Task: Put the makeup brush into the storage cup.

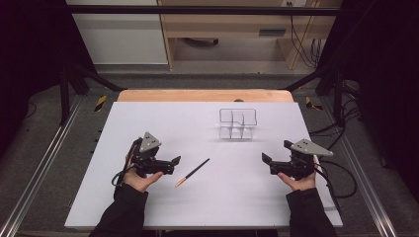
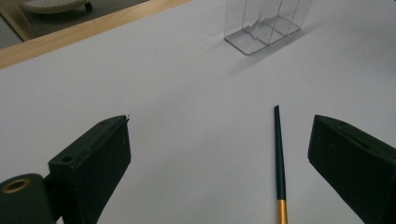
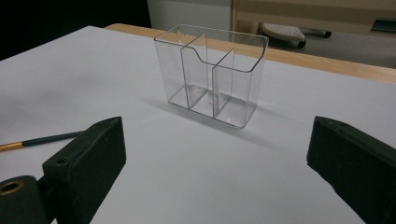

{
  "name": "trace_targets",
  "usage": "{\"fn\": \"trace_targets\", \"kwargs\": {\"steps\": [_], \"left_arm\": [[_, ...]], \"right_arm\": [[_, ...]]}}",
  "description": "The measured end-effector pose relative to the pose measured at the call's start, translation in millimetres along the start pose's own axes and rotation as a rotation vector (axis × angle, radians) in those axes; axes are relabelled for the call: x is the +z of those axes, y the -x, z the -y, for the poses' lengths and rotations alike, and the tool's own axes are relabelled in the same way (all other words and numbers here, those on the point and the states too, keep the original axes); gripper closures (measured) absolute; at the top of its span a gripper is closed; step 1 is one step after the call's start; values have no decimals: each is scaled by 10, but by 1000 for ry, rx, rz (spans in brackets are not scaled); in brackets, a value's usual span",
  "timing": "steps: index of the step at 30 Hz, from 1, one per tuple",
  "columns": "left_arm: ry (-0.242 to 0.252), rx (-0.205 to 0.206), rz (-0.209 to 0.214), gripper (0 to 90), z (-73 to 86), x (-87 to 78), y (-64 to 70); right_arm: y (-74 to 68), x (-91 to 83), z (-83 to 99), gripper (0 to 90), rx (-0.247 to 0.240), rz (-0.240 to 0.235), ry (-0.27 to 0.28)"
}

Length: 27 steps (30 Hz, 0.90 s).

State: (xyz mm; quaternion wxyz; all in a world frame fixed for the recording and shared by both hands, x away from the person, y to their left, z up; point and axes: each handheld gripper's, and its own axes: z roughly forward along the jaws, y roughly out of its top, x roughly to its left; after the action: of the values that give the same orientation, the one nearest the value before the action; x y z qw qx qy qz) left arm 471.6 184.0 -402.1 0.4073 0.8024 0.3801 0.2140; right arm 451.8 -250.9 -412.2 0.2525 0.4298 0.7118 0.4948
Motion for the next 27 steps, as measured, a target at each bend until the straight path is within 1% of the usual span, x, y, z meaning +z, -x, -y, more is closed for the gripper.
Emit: {"fn": "trace_targets", "kwargs": {"steps": [17, 21, 27], "left_arm": [[-86, 70, 25, 62, -138, 211, 142], [-128, 93, 21, 65, -169, 286, 179], [-177, 108, 28, 70, -202, 387, 223]], "right_arm": [[-12, 13, 3, 45, -4, -5, -9], [-8, 3, -4, 45, -2, -5, -3], [-6, -5, -8, 43, -3, -2, -3]]}}
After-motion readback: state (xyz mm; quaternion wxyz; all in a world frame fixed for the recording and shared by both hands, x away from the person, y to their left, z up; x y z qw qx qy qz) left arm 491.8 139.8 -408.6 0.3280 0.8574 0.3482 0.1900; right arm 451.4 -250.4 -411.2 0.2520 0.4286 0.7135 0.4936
